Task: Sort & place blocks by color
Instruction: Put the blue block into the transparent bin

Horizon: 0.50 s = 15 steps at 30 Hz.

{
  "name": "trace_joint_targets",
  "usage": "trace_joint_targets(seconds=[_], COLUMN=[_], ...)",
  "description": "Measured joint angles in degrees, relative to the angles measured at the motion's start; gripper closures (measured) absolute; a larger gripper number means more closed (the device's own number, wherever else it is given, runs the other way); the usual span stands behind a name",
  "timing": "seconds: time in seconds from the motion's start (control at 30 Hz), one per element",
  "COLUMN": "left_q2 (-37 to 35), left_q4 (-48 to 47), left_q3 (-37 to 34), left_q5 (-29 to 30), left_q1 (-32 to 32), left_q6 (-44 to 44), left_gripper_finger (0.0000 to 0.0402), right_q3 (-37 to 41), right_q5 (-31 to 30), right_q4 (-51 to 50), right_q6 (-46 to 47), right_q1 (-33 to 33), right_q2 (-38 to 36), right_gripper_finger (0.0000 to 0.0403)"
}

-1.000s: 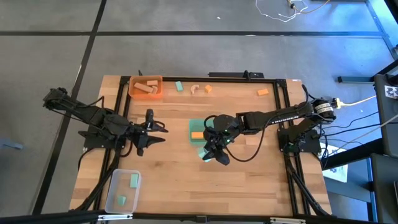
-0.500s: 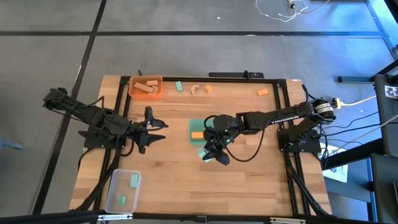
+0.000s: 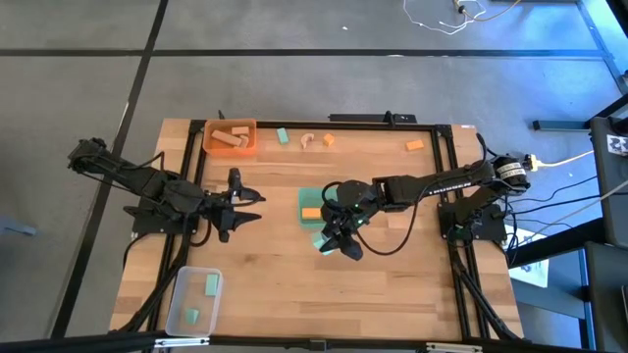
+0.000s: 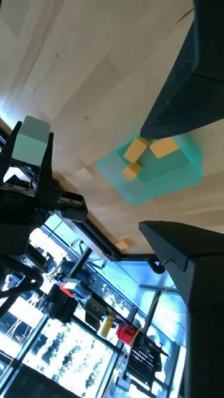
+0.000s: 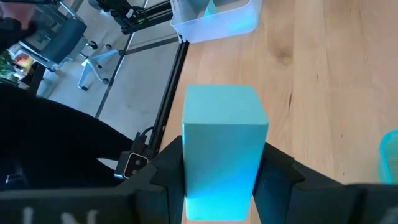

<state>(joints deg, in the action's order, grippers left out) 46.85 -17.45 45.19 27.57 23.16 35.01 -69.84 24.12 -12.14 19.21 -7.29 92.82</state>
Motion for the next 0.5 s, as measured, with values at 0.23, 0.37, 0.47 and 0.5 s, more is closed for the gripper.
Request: trace_joint_targets(seconds=[0.23,0.37,0.47,0.5], left_q2=[0.0,0.0,0.02,0.02], left_q4=[0.25,0.38,1.46,1.9], left_q3=[0.0,0.0,0.0,0.02], left_q5=[-0.02,-0.11,-0.04,0.02], left_q1=[0.0,0.0,0.0,0.0], left_q6=[0.01,0.04,0.06,0.05], left_gripper_finger=[0.0184,0.0183,0.0183,0.0183], right_q3=[0.0,0.0,0.0,0.0], right_q5=[-0.04,-0.08,-0.46,-0.48], right_q4=[-0.05,-0.05,-0.07,-0.07], right_q6=[-0.24,-0.21,-0.04,0.01], right_q1=[0.0,0.0,0.0,0.0], right_q2=[0.0,0.0,0.0,0.0], right_gripper_finger=[0.0269,0.0269,0.0269,0.0269])
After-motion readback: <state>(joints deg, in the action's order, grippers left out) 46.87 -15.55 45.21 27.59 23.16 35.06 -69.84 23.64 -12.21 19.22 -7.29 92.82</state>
